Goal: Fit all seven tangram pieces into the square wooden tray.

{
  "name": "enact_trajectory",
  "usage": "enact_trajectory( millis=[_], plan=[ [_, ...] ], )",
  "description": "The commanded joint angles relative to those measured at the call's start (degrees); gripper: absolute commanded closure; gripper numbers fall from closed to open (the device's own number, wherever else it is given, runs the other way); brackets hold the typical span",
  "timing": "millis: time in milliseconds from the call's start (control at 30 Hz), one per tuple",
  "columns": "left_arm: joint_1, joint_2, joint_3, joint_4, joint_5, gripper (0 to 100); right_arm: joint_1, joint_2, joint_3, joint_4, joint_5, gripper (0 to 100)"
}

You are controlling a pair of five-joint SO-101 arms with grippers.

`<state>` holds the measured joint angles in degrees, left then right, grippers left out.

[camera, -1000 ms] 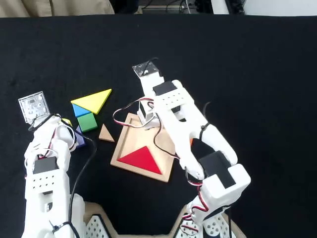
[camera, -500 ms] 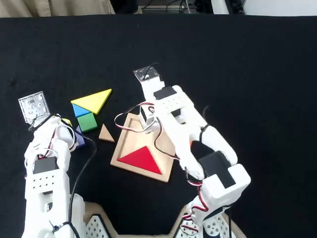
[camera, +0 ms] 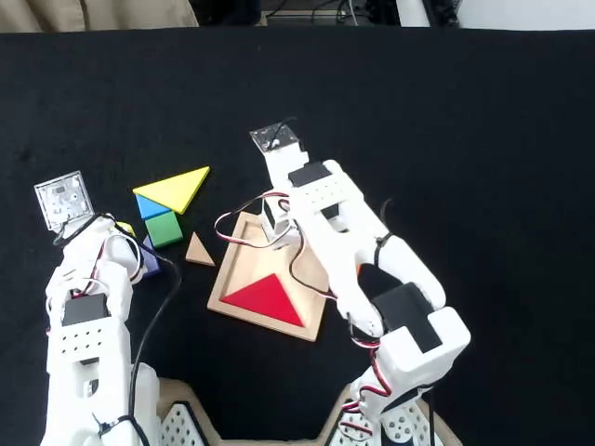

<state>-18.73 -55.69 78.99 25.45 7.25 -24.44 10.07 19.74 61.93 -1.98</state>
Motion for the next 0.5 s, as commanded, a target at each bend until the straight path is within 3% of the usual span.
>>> enact_trajectory(
  millis=[0,467],
  plan=[
    [0.7,-0.6,-0.5,-1.1,-0.1,97,1.2,-0.2,0.0,-2.0,-0.4,98.6],
    [0.7,-0.5,-0.5,-1.1,-0.1,97,1.1,-0.1,0.8,-1.8,1.8,98.7]
  ],
)
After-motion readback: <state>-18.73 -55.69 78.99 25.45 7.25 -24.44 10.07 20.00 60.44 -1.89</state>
